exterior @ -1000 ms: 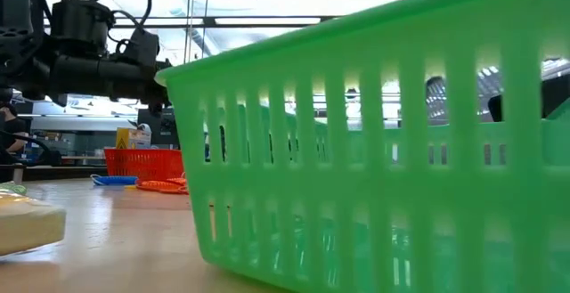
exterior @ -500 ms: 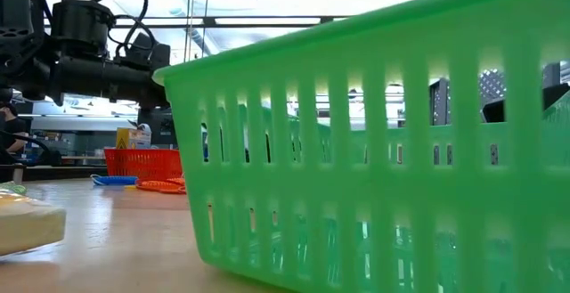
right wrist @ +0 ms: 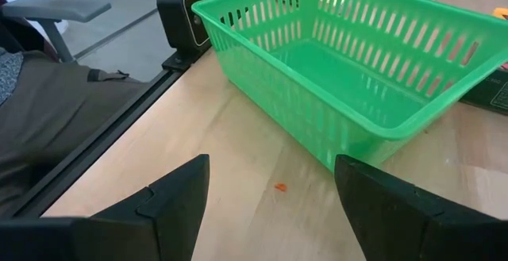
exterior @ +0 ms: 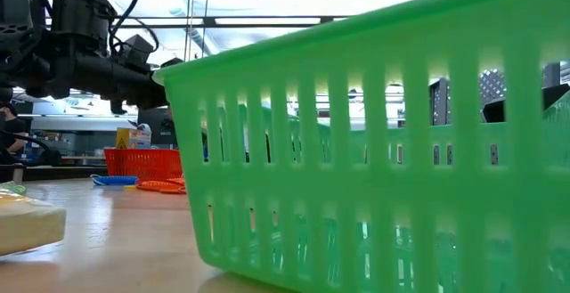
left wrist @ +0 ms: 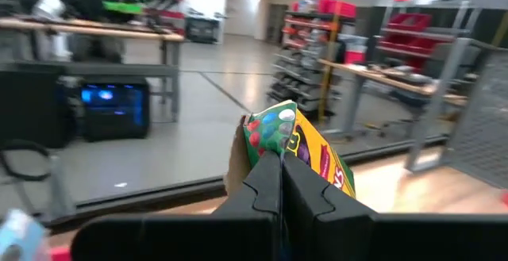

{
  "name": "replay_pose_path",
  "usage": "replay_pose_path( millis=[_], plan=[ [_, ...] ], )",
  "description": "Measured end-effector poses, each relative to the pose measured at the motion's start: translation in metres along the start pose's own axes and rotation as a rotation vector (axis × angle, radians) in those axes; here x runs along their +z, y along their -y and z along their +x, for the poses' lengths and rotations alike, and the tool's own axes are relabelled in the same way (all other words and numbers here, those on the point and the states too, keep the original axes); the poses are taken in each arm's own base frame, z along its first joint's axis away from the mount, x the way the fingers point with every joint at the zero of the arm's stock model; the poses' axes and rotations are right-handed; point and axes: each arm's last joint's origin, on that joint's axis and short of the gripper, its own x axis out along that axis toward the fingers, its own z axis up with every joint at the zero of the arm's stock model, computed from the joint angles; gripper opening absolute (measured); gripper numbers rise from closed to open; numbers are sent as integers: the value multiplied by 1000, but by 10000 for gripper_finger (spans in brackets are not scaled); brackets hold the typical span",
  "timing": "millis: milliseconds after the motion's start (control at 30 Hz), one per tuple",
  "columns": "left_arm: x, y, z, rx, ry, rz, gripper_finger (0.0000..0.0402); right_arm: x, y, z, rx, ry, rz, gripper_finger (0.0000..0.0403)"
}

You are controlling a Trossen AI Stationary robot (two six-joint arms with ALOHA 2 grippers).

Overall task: Pick & Place Office Desk Supplies
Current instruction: Put the yellow crayon box into the red basket

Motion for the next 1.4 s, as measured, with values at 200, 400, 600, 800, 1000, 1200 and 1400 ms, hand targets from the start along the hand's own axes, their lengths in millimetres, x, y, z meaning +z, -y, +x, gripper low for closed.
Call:
replay_pose_path(
  millis=[200, 400, 600, 800, 1000, 1200, 1400],
  plan=[
    [8, 11, 0, 156, 25, 88, 2, 0, 0, 0, 0, -2, -1, 279],
    [17, 24, -2, 295, 10, 219, 2, 0, 0, 0, 0, -2, -1, 279],
    [21, 30, -7, 426, -45, 346, 2, 0, 0, 0, -1, -2, -2, 279],
    [21, 33, -13, 461, -74, 392, 2, 0, 0, 0, -1, -2, -3, 279],
    [17, 32, -12, 463, -90, 459, 2, 0, 0, 0, -1, -1, -2, 279],
    [9, 32, -12, 460, -101, 505, 2, 0, 0, 0, 0, -1, -3, 279],
    [2, 31, -12, 459, -110, 546, 2, 0, 0, 0, -1, -1, -4, 279]
  ],
)
